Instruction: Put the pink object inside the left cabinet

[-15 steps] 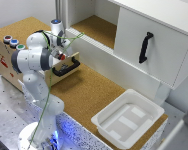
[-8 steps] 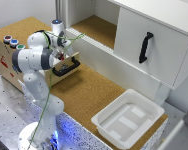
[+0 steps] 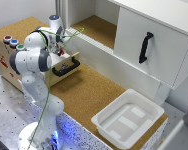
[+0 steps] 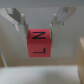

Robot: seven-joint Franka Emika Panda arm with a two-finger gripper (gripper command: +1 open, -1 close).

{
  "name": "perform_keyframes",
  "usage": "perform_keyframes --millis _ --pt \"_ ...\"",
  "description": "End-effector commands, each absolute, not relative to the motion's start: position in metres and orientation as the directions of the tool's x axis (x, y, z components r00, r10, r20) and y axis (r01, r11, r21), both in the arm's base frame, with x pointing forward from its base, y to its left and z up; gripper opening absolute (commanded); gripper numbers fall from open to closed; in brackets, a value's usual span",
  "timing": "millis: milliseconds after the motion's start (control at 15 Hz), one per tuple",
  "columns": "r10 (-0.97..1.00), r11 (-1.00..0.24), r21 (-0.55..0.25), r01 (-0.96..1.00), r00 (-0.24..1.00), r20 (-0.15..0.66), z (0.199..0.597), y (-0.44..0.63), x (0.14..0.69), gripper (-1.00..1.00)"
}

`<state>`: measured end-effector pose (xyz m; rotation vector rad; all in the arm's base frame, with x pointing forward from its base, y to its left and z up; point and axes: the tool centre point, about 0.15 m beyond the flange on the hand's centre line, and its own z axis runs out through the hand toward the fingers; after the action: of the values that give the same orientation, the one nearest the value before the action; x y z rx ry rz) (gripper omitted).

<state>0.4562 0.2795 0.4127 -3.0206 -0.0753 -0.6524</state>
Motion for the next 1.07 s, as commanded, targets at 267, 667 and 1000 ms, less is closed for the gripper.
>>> perform_keyframes --millis 267,667,1000 --pt "0.096 -0.995 0.033 0.093 0.848 0.521 0.507 0.279 0.605 -1.0" --pt "0.118 -0.993 0.066 0.098 0.855 0.505 0.503 0.298 0.682 -1.0" --pt "0.128 -0.992 0.077 0.103 0.86 0.494 0.487 0.31 0.693 -1.0"
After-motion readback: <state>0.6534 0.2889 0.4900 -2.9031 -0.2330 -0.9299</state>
